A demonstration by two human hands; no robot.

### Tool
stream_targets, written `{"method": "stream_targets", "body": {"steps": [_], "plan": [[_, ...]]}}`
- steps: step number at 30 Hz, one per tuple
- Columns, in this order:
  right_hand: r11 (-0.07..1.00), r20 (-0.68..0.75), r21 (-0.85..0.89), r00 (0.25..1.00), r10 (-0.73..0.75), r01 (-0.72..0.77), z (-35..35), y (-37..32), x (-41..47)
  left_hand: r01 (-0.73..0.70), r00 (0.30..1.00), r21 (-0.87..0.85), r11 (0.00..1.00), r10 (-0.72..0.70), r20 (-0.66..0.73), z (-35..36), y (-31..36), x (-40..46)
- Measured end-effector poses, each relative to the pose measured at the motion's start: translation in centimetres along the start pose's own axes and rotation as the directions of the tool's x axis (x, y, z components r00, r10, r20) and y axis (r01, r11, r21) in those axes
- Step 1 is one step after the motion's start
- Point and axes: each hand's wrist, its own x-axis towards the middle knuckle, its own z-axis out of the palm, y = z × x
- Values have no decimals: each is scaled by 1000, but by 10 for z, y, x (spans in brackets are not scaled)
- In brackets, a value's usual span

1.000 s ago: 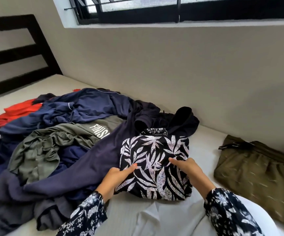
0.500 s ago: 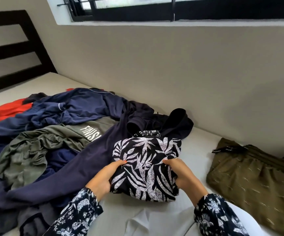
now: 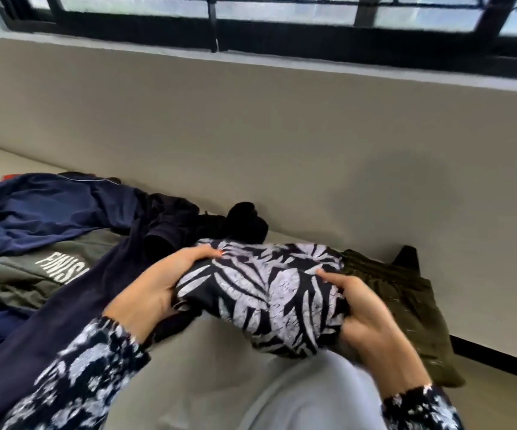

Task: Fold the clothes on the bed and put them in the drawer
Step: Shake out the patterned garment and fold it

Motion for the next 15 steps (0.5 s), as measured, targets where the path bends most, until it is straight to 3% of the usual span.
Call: {"method": "stream_targets", "body": {"steps": [5,8,9,10,12,15], "plan": [[936,-101,-47,931,-352,349,-62,-56,-29,26,992,7,1000,-27,122,104,-7,12],[847,-344,-350,787,-513,399,-116,-64,-20,23,995,156,987,-37,92,135,-36,44],[791,-415,-530,719,-557,307,-141,-60,-11,25,995,243,970,-47,87,141,-49,52],[702,-481,-702,647,-591,119,-161,-54,0,28,995,332,943,-57,77,143,-64,60],[487,-476,-854,652,-590,-183,-179,-35,10,58,996,450,891,-84,39,140,-87,66],[315,-407,-912,673,-618,-262,-173,-11,10,63,998,442,895,-58,-25,138,-104,77]]}}
